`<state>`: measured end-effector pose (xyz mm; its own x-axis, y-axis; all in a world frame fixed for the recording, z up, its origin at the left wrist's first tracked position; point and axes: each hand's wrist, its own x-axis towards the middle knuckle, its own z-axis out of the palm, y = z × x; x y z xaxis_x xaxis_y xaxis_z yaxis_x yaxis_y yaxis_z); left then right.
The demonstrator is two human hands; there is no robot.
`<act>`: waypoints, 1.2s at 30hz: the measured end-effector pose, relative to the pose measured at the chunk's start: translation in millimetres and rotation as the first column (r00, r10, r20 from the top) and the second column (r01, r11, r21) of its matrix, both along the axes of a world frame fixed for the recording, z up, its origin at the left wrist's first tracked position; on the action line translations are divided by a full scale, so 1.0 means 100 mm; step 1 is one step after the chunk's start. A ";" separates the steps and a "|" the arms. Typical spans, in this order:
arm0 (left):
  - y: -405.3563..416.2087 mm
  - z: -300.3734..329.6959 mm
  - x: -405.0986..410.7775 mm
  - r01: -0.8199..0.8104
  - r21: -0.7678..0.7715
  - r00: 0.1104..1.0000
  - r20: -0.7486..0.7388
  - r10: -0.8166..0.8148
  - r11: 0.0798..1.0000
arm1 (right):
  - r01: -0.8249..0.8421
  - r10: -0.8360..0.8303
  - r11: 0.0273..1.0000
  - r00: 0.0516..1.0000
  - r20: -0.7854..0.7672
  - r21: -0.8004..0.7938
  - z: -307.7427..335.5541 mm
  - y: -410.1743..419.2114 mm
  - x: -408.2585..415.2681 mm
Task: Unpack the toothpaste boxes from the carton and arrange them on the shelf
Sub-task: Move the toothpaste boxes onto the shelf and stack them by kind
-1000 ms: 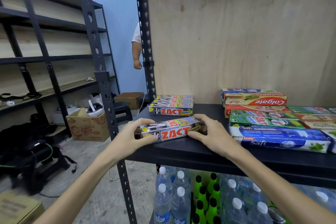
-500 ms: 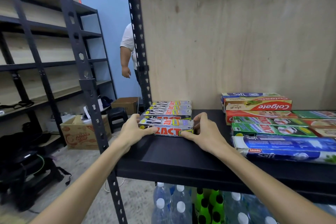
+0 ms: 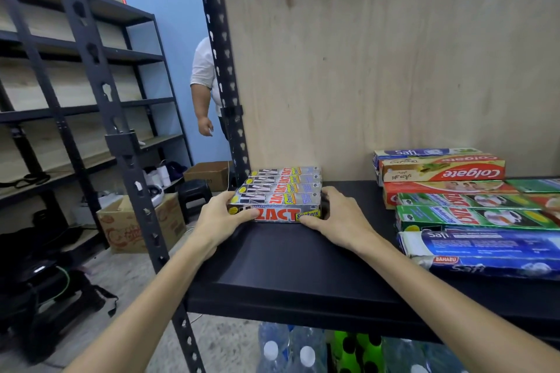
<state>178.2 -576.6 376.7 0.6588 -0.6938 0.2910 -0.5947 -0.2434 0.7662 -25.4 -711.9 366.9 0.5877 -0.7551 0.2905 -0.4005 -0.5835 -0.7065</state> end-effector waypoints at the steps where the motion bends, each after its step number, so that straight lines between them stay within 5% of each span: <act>1: 0.00 0.00 -0.01 0.000 0.004 1.000 0.008 -0.001 1.000 | 0.002 -0.002 1.000 1.000 -0.003 -0.008 0.00 0.00 0.00; 11: 0.05 -0.01 -0.03 0.007 0.004 0.997 -0.082 -0.007 1.000 | -0.008 0.010 0.996 1.000 0.021 -0.085 -0.01 0.10 -0.03; 20: 0.09 0.00 -0.17 -0.072 0.031 0.985 0.162 0.066 0.997 | -0.004 -0.002 0.989 0.999 -0.041 -0.147 -0.06 0.10 -0.01; 29: 0.12 -0.01 -0.29 -0.127 0.125 0.963 0.252 0.093 0.984 | 0.037 -0.036 0.984 0.999 0.009 -0.175 -0.06 0.22 -0.13; 36: 0.18 -0.06 -0.75 -0.052 -0.143 0.932 0.349 0.100 0.988 | 0.062 -0.031 0.986 0.980 0.197 -0.152 -0.01 0.49 -0.46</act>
